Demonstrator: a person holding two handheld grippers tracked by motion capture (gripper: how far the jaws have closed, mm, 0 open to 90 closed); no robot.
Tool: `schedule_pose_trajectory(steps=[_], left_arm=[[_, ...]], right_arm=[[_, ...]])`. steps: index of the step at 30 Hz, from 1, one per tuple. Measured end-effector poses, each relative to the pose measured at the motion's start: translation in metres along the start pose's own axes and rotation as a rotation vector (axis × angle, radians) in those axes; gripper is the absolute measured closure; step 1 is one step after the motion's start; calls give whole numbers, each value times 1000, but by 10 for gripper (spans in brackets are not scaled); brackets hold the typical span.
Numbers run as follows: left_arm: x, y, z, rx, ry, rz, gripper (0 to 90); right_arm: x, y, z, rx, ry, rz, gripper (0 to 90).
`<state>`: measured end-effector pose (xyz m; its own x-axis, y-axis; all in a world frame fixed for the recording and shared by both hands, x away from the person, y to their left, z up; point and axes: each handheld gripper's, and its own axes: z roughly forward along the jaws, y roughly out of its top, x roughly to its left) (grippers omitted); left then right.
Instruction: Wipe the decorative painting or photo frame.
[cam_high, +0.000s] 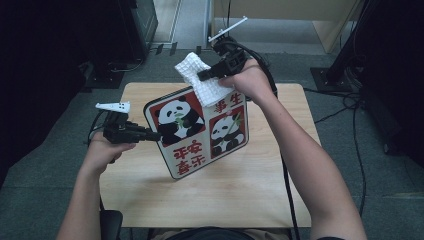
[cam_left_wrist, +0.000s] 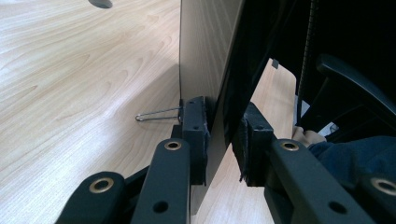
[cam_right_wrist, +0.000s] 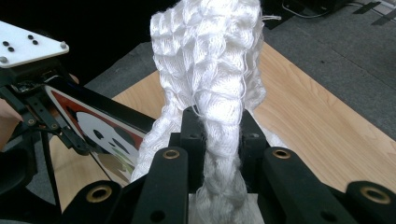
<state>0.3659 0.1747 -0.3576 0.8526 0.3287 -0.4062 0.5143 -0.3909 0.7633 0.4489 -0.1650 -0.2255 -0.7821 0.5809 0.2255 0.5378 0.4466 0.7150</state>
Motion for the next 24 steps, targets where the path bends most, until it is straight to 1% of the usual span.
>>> schedule_pose_trajectory(steps=[6,16,20,24], left_arm=[[0,0,0,0,0,0,762],[0,0,0,-1,0,1,763],[1,0,0,-1,-5,-9,761],[1,-1,0,-3,-5,-9,761]], right_arm=[[-4,-4,-2,-26,4,5,780],[-10,-6,-6,-26,0,19,780],[-13,-7,-8,-26,-3,25,780],[-16,-8,-10,-26,-10,31,780]])
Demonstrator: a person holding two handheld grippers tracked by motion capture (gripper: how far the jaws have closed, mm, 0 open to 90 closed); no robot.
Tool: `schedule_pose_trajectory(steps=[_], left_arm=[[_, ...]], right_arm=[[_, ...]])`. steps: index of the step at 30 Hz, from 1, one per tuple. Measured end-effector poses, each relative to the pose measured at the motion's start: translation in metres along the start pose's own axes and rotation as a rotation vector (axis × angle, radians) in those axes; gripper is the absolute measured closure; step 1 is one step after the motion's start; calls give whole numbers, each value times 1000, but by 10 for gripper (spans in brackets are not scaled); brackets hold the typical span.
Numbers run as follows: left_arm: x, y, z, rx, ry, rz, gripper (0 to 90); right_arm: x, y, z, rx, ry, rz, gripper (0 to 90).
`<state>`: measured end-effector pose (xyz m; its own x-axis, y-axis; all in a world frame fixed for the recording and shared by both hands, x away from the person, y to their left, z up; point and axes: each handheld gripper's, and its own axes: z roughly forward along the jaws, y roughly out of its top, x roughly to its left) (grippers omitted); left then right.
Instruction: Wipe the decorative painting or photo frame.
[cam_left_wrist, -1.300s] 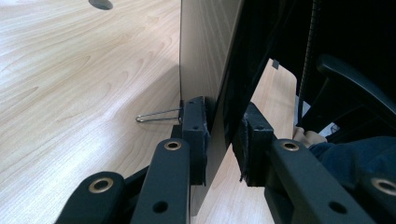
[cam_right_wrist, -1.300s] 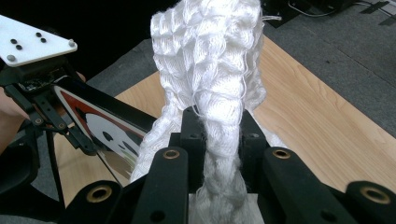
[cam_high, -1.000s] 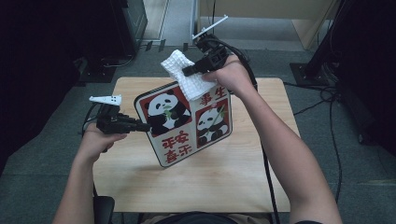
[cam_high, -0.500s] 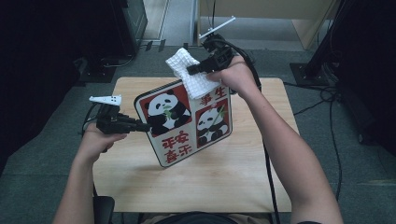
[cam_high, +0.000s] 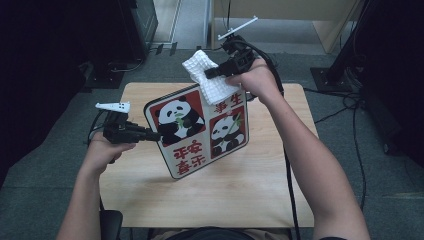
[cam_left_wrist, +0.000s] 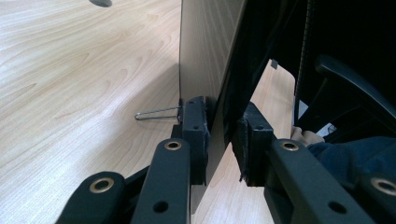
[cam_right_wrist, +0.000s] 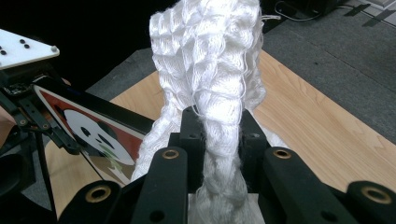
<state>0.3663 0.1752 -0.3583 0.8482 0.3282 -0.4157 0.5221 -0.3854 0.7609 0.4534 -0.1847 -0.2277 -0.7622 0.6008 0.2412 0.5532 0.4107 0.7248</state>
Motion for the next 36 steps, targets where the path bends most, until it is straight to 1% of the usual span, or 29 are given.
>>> schedule_pose_trajectory(steps=[13,19,36], left_arm=[[1,0,-1,3,-3,-7,761],[1,0,-1,6,-2,-4,762],[2,0,-1,5,-1,-4,763]], right_arm=[[-11,-2,-8,2,-30,10,779],[-16,-4,-13,2,-44,23,780],[-32,-10,-25,-12,-87,44,779]])
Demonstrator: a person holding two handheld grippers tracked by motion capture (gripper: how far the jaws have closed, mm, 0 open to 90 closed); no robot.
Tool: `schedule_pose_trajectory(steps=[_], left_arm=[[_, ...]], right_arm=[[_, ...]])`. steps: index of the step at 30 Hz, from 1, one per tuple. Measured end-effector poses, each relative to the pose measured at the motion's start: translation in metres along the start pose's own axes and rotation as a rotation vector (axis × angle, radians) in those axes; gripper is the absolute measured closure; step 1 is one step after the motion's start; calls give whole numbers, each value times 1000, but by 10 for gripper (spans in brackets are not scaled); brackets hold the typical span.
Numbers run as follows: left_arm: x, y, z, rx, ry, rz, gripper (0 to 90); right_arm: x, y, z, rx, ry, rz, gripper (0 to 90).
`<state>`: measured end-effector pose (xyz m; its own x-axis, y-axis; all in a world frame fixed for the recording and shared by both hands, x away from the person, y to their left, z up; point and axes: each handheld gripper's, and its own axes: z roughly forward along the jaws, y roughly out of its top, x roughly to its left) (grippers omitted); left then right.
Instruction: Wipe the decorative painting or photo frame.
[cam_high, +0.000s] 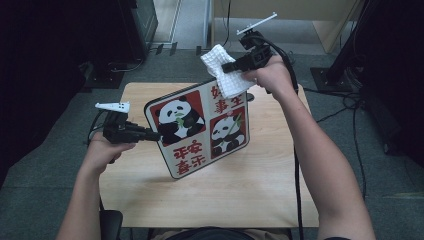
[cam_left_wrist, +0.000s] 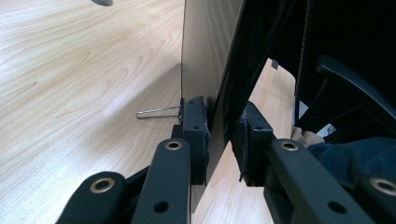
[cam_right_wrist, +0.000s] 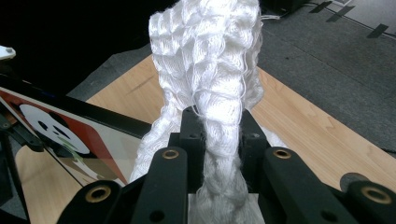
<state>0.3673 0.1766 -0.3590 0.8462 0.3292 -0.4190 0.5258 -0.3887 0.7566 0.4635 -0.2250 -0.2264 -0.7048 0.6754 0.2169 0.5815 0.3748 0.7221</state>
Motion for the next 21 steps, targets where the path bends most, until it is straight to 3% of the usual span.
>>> schedule_pose_trajectory(steps=[21], left_arm=[[1,0,0,-1,2,-3,764]], right_arm=[[-13,-4,-10,-11,-50,0,780]])
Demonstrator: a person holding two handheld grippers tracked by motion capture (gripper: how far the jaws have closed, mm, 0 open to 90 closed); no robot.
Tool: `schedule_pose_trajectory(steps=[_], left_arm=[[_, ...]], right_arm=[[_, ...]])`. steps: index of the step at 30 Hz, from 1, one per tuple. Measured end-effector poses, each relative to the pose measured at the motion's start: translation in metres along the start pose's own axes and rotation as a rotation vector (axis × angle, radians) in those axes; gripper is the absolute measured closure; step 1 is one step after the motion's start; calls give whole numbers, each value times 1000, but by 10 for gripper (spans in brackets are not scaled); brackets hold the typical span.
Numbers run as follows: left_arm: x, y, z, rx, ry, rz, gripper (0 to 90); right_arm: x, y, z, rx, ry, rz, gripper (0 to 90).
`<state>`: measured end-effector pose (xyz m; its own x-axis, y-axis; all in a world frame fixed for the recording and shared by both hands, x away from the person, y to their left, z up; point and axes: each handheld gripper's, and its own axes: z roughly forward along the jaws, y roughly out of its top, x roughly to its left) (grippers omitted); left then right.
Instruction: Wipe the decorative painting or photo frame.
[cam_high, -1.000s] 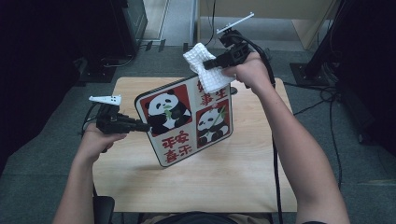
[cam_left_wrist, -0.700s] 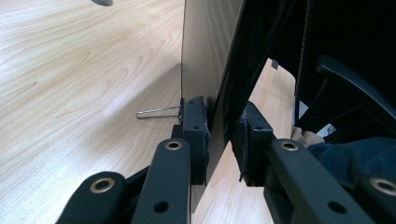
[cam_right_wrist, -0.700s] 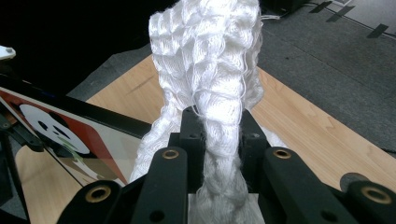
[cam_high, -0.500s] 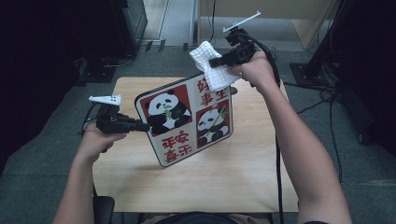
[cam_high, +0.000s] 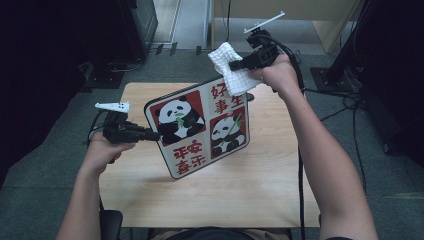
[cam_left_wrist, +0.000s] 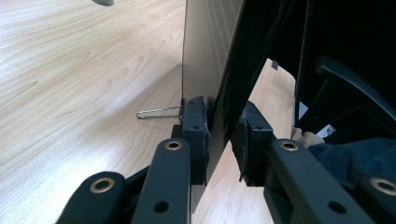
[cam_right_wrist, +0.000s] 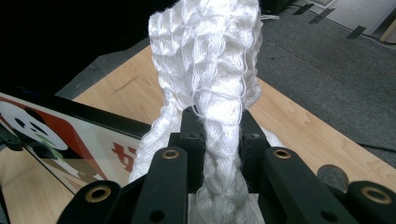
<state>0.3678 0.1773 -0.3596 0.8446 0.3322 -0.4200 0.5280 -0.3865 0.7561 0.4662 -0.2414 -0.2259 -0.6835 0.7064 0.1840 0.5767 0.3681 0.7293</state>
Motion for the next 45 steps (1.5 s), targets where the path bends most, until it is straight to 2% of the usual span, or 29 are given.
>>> schedule_pose_trajectory(steps=[7,19,23,26,45], left_arm=[[0,0,0,-1,-1,0,763],[1,-1,0,-6,-2,-1,763],[1,-1,0,-6,-2,-1,763],[1,-1,0,-6,-2,0,762],[2,-1,1,-8,0,-1,764]], right_arm=[[-6,-3,-4,-9,-23,12,780],[-13,-8,-11,-13,-35,34,780],[-17,-12,-13,-3,-62,37,783],[-21,-16,-14,-1,-38,63,787],[-31,-31,-12,12,-29,80,785]])
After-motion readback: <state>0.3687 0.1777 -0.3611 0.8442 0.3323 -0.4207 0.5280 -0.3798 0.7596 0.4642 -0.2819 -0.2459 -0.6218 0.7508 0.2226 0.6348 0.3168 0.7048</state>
